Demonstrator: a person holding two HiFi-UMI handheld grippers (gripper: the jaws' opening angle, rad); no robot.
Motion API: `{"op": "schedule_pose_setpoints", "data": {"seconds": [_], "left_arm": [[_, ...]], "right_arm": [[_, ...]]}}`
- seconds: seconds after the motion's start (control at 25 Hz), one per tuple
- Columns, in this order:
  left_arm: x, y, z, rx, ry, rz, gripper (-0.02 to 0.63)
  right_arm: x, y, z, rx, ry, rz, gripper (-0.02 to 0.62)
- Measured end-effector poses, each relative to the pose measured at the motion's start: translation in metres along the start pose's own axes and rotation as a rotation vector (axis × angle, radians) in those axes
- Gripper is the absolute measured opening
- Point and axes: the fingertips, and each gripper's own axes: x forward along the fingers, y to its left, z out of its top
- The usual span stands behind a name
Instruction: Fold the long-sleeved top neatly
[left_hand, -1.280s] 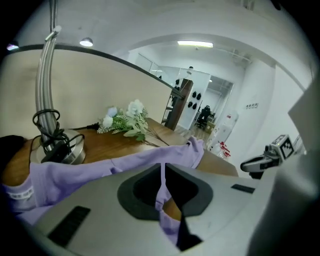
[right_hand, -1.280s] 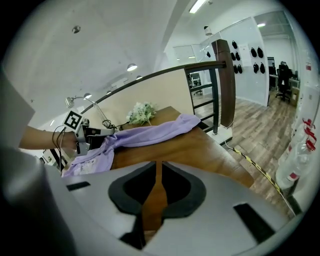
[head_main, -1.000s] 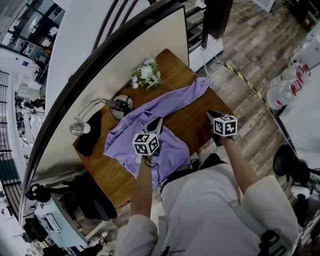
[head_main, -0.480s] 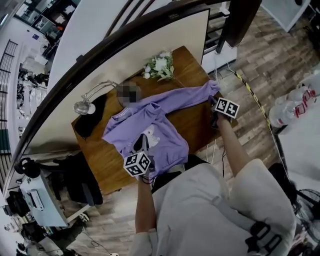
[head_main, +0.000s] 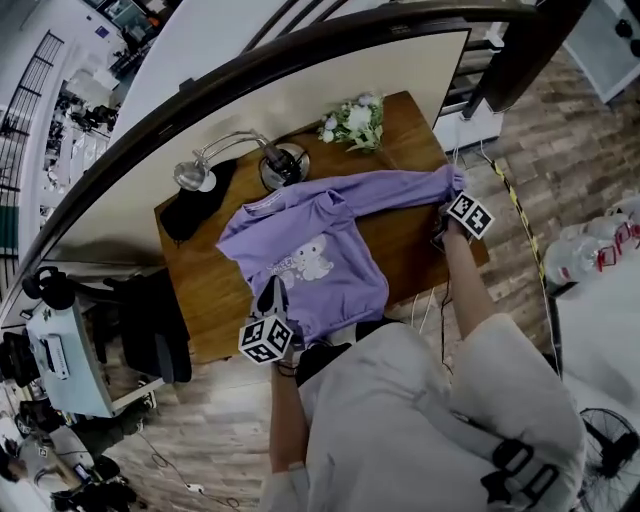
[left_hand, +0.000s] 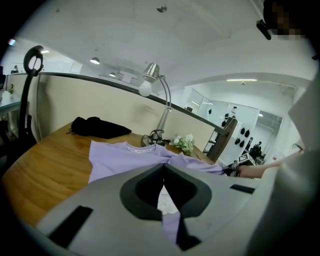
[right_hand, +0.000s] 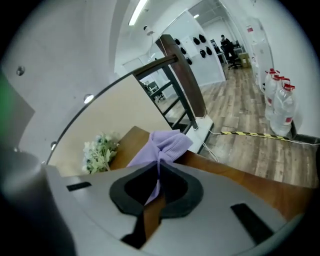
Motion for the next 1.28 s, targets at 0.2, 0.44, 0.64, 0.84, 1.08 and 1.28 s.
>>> {"op": "schedule_pose_setpoints", "data": {"seconds": [0.2, 0.44, 0.64, 0.84, 1.08, 1.28], "left_arm": [[-0.016, 0.023, 0.004, -0.009, -0.028, 0.040, 0.023], [-0.026, 0.037, 0.006, -0.052, -0.046, 0.065, 0.023], [-0.035, 0.050, 0.013, -0.039, -0.052, 0.070, 0.023], [-0.057, 0.067, 0.027, -0.035, -0.077, 0.054, 0.023], [-0.089, 0.099, 0.039, -0.038, -0.085, 0.038, 0.023], [-0.118, 0.128, 0.044, -0.011, -0.087, 0.038, 0.023]], "right_arm": [[-0.018, 0.031, 0.020, -0.072, -0.081, 0.151, 0.023], [-0.061, 0.113, 0.041, -0.365, -0.147, 0.325, 0.023], [-0.096, 0.192, 0.035, -0.610, -0.190, 0.448, 0.023], [-0.134, 0.271, 0.002, -0.784, -0.217, 0.556, 0.023], [-0.169, 0.365, -0.072, -0.985, -0.244, 0.653, 0.023], [-0.181, 0.427, -0.160, -1.159, -0.214, 0.722, 0.023]]}}
